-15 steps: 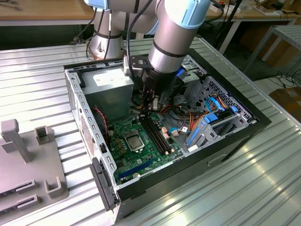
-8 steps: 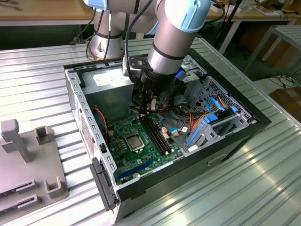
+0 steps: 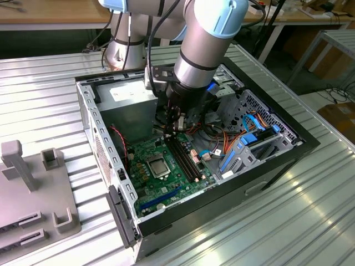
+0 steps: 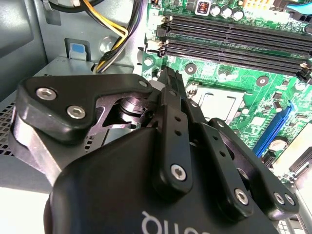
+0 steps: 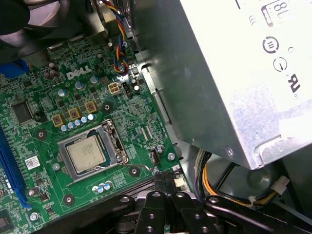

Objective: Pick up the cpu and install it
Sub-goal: 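Install the first cpu locking lever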

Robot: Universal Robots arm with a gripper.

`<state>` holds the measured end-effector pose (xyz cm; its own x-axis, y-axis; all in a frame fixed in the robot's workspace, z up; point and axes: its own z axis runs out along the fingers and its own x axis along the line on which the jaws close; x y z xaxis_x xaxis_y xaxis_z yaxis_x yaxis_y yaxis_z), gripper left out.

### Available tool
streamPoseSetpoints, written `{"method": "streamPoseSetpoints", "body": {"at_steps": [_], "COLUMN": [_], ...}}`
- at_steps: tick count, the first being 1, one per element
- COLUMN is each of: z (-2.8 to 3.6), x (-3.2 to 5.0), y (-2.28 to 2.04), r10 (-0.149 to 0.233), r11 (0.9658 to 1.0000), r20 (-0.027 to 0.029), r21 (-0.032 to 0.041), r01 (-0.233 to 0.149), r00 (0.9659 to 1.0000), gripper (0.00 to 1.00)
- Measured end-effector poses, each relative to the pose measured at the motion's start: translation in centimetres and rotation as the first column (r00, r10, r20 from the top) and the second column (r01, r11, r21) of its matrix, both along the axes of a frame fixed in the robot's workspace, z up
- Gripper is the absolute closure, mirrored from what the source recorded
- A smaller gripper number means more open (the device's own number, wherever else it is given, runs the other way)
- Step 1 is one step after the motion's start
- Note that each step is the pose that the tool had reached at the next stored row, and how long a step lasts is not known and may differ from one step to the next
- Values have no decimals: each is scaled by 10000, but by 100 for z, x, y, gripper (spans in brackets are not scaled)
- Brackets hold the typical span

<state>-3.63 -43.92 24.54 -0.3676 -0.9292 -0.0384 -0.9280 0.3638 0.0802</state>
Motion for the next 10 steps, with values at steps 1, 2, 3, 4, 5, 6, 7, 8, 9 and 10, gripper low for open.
{"method": "streamPoseSetpoints", "body": {"at_steps": [1, 2, 3, 4, 5, 6, 7, 8, 9, 10], "z": [0, 0, 0, 0, 0, 0, 0, 0, 0, 0], "x": [0, 0, 0, 0, 0, 0, 0, 0, 0, 0], "y": [0, 0, 0, 0, 0, 0, 0, 0, 0, 0], "r10": [0, 0, 0, 0, 0, 0, 0, 0, 0, 0], "r11": [10000, 10000, 10000, 10000, 10000, 10000, 10000, 10000, 10000, 10000], "r20": [0, 0, 0, 0, 0, 0, 0, 0, 0, 0], "r21": [1, 2, 1, 2, 1, 2, 1, 2, 3, 3], "r01": [0, 0, 0, 0, 0, 0, 0, 0, 0, 0], "r00": [10000, 10000, 10000, 10000, 10000, 10000, 10000, 10000, 10000, 10000], "gripper": [89, 89, 89, 89, 89, 89, 89, 89, 89, 89]}}
